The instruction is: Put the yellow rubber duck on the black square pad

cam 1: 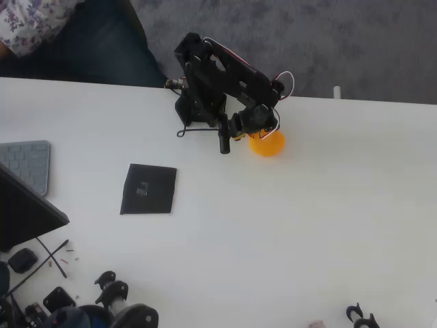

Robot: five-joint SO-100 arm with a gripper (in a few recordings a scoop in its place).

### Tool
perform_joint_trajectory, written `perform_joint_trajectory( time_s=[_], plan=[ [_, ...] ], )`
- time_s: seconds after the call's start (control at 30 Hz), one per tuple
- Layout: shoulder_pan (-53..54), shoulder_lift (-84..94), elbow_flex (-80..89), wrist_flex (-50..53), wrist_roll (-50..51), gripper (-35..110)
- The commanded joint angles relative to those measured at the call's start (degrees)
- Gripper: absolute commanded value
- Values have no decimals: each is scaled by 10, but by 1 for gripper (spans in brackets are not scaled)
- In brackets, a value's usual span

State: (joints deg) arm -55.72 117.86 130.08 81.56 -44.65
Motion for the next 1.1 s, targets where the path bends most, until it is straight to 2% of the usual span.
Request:
perform_joint_trajectory(
  time_s=[0.0,0.3,0.53,0.67,1.07],
  plan=[
    [-6,9,-2,11,-11,42],
    [-3,9,-5,10,-9,42],
    [-2,-7,4,-108,-3,28],
    [-6,-55,3,-143,-3,26],
    [-62,-101,-22,-148,-1,26]
  ],
)
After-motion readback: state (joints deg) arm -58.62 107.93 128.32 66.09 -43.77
